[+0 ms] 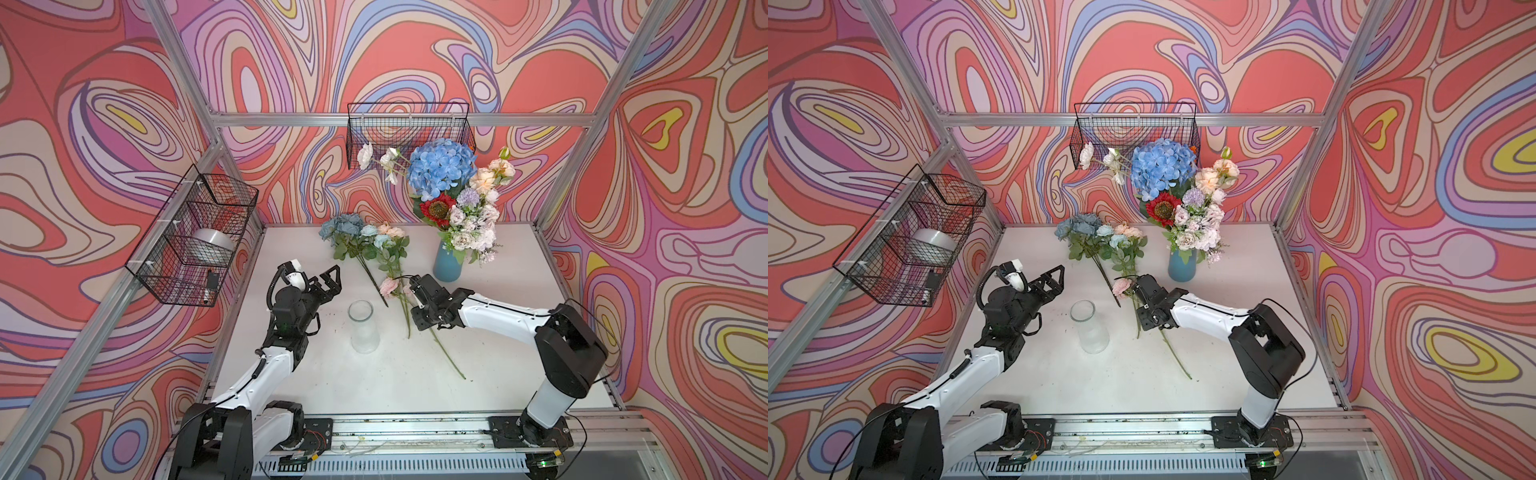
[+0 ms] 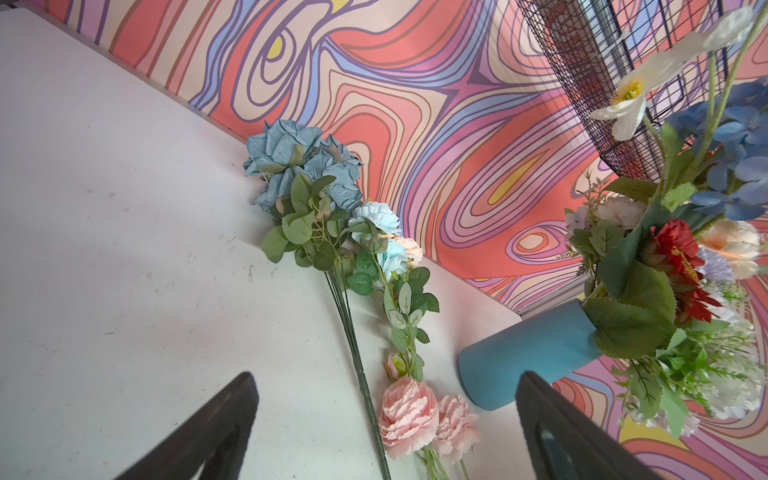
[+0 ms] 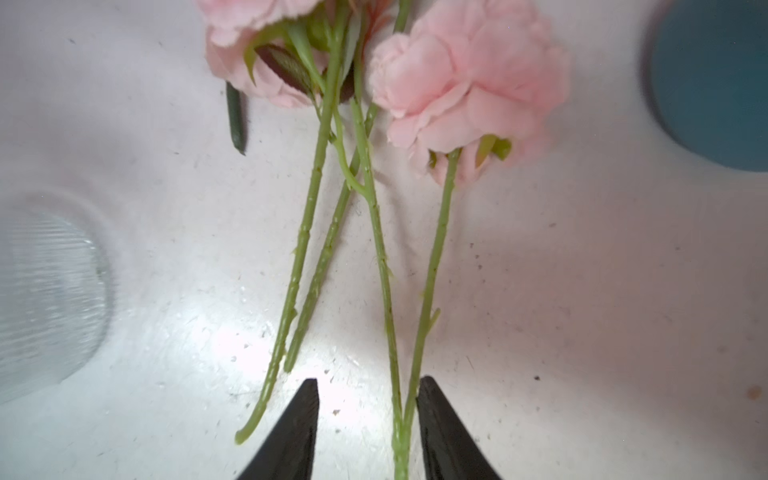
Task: Arrange the flowers into the vase
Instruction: 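Grasp the pink rose stems with the right gripper, then lift the pink roses with the right gripper and carry them upward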
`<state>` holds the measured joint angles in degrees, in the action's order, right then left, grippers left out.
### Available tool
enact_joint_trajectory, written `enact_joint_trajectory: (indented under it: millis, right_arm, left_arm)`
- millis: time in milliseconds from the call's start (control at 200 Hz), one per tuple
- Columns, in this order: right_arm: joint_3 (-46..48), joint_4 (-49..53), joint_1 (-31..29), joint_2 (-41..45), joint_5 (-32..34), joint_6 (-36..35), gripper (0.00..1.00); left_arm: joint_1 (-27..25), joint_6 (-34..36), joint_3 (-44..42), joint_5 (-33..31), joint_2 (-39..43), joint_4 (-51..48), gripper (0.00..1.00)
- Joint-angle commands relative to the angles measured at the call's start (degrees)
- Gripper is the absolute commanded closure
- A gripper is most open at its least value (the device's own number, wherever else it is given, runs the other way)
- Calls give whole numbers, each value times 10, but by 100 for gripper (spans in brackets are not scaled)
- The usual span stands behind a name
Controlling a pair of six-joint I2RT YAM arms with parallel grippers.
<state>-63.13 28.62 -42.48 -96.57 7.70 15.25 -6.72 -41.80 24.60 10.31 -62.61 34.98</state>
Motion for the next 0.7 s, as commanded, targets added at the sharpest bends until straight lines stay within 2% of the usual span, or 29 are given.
enact_joint_trajectory:
  millis: [0,225,401,501,621,696]
  right_arm:
    - [25,27,-1,7,10,10,55]
    - [33,9,-1,-24,4,8,55]
    - [32,6,-1,-46,17,2,62]
    - [24,6,-1,-68,20,-3,73]
    - [12,6,-1,-56,21,-14,100]
    - [3,0,-1,-29,-2,-25,100]
  left_arm:
    - [-2,-2,1,2,6,2,0]
    - [-2,-7,4,7,4,4,0]
    - [-2,-6,4,5,8,-1,0]
    - [-3,-7,3,5,8,-1,0]
    - [-3,-8,0,2,10,1,0]
    - [-3,-7,0,0,13,1,0]
